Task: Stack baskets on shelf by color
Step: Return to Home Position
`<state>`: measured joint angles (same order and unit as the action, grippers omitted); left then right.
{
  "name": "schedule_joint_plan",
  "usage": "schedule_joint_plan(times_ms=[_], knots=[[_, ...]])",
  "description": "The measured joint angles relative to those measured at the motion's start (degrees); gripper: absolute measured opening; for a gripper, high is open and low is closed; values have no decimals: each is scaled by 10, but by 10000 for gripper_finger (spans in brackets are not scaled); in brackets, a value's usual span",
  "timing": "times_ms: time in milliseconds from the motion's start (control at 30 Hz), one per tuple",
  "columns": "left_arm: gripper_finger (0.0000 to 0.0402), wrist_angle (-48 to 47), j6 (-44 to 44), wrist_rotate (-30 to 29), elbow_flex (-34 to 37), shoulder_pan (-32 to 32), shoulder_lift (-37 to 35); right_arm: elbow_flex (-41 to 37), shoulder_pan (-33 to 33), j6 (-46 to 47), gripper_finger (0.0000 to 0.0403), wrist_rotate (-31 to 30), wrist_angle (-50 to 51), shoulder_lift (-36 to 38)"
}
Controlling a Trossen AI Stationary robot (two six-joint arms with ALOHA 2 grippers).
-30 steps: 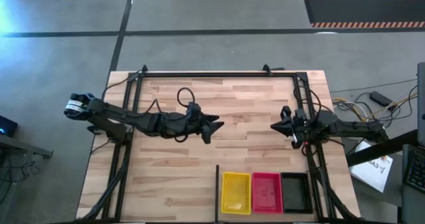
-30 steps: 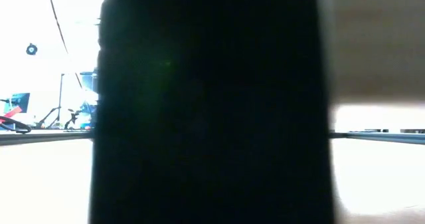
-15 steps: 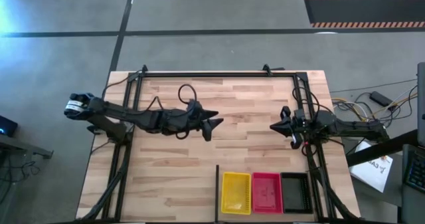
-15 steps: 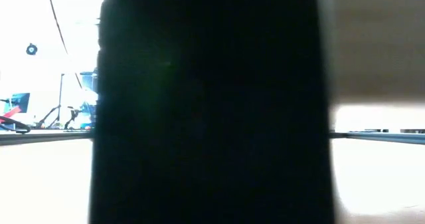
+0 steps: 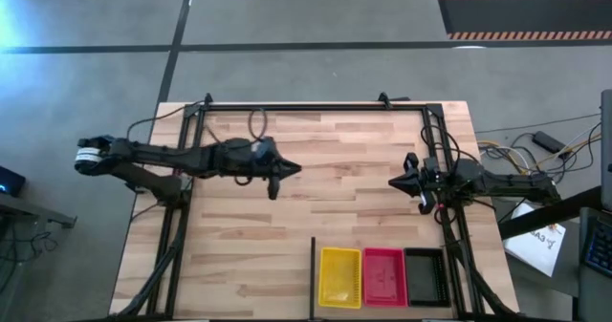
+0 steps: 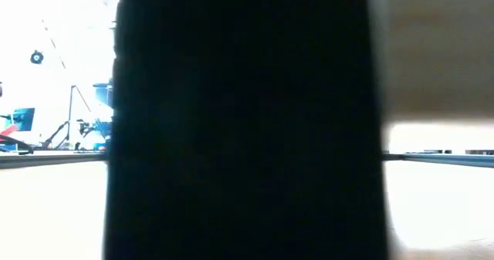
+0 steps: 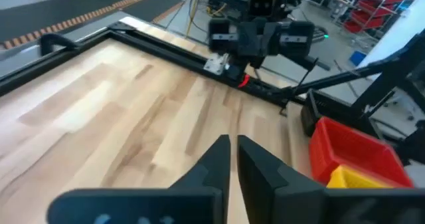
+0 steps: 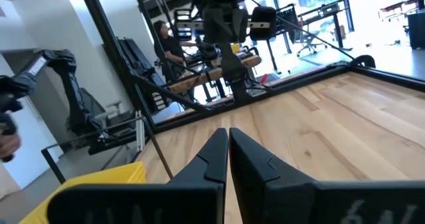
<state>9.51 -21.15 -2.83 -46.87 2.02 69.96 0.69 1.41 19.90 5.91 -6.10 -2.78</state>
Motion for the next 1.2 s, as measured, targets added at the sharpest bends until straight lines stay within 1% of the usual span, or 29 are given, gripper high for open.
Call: schedule_joint_plan(times_ms=[100, 267, 533, 600, 733, 933, 1000, 1033, 1067, 1200], knots=[[11, 1, 17, 0, 64, 9, -66, 0, 0, 0, 9, 0, 0, 0], [1, 5, 46, 3, 169, 10, -200, 0, 0, 0, 9, 0, 1, 0], [1, 4, 82, 25, 307, 7, -417, 0, 0, 0, 9, 0, 1, 0], [1, 4, 82, 36, 339, 7, -457, 0, 0, 0, 9, 0, 1, 0], [1, 3, 80, 41, 399, 7, -539, 0, 0, 0, 9, 0, 1, 0], [1, 7, 85, 48, 456, 7, -672, 0, 0, 0, 9, 0, 1, 0], [1, 9, 87, 59, 464, 7, -699, 0, 0, 0, 9, 0, 1, 0], [1, -4, 86, 63, 463, 7, -698, 0, 0, 0, 9, 0, 1, 0], [1, 1, 88, 72, 463, 7, -686, -1, 0, 0, 9, 0, 1, 0], [1, 1, 149, 106, 464, 7, -664, -1, 0, 0, 9, 0, 1, 1]])
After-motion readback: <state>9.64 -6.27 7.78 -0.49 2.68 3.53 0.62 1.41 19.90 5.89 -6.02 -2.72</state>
